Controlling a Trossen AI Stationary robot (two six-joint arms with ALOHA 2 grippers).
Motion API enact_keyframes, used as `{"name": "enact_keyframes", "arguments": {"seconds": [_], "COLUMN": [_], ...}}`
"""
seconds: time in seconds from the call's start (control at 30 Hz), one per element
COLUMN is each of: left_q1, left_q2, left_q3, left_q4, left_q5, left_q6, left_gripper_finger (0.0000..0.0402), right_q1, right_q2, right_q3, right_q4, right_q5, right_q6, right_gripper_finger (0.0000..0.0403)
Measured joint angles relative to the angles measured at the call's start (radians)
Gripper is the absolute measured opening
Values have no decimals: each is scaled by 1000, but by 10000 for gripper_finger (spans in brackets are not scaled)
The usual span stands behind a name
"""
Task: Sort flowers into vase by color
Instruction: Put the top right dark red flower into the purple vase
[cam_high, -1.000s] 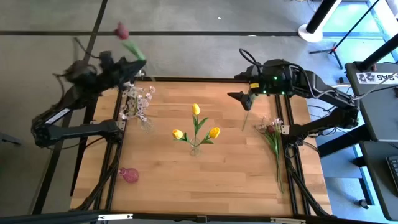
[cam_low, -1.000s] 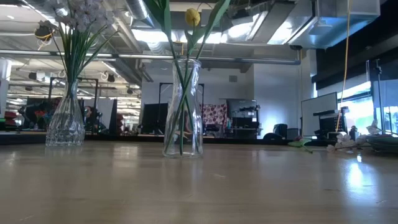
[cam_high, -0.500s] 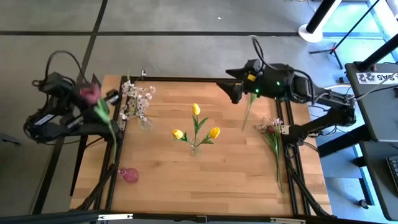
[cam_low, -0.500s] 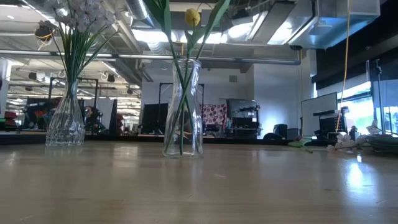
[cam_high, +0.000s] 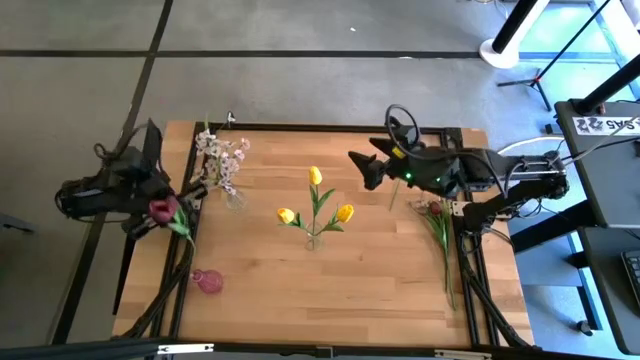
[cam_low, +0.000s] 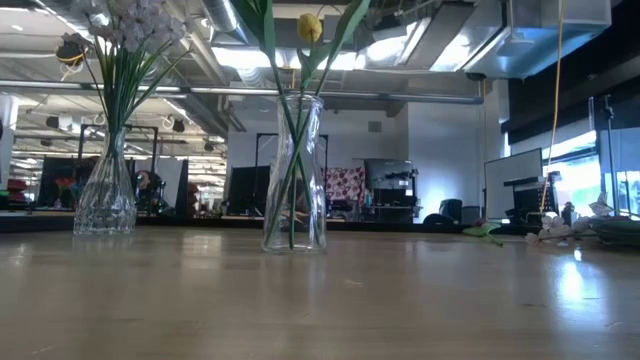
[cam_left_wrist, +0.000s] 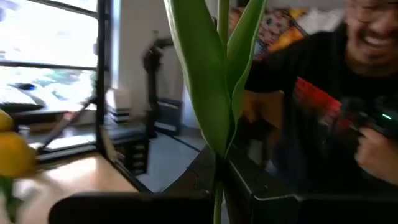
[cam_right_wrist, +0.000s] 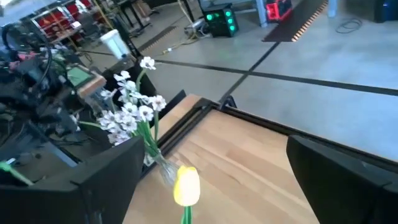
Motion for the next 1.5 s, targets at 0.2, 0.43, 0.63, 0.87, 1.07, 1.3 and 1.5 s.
{"name": "enact_keyframes", "arguments": {"seconds": [0.2,0.43,0.63,0.87,1.07,1.3,1.5], "left_q1": [-124,-235,-304,-311,-311,-311,-311], "left_q2": [-71,-77,-116,-127,-127,-128,-128], "left_q3": [-200,-234,-236,-230,-161,-170,-203], "left_q4": [285,330,220,214,157,73,98], "left_q5": [-13,-48,-85,-109,-93,-108,-107], "left_q6": [-30,-9,141,238,213,223,218], "left_gripper_finger": [9,9,9,9,9,9,9], "right_q1": [11,11,11,11,11,11,11], "right_q2": [27,26,25,25,25,25,26], "right_q3": [0,0,0,0,0,0,0], "right_q4": [1,1,-8,-7,-7,-15,-18], "right_q5": [29,35,39,58,75,76,89], "right_q6": [34,68,80,88,89,89,83], "right_gripper_finger": [390,390,390,390,390,390,390]}}
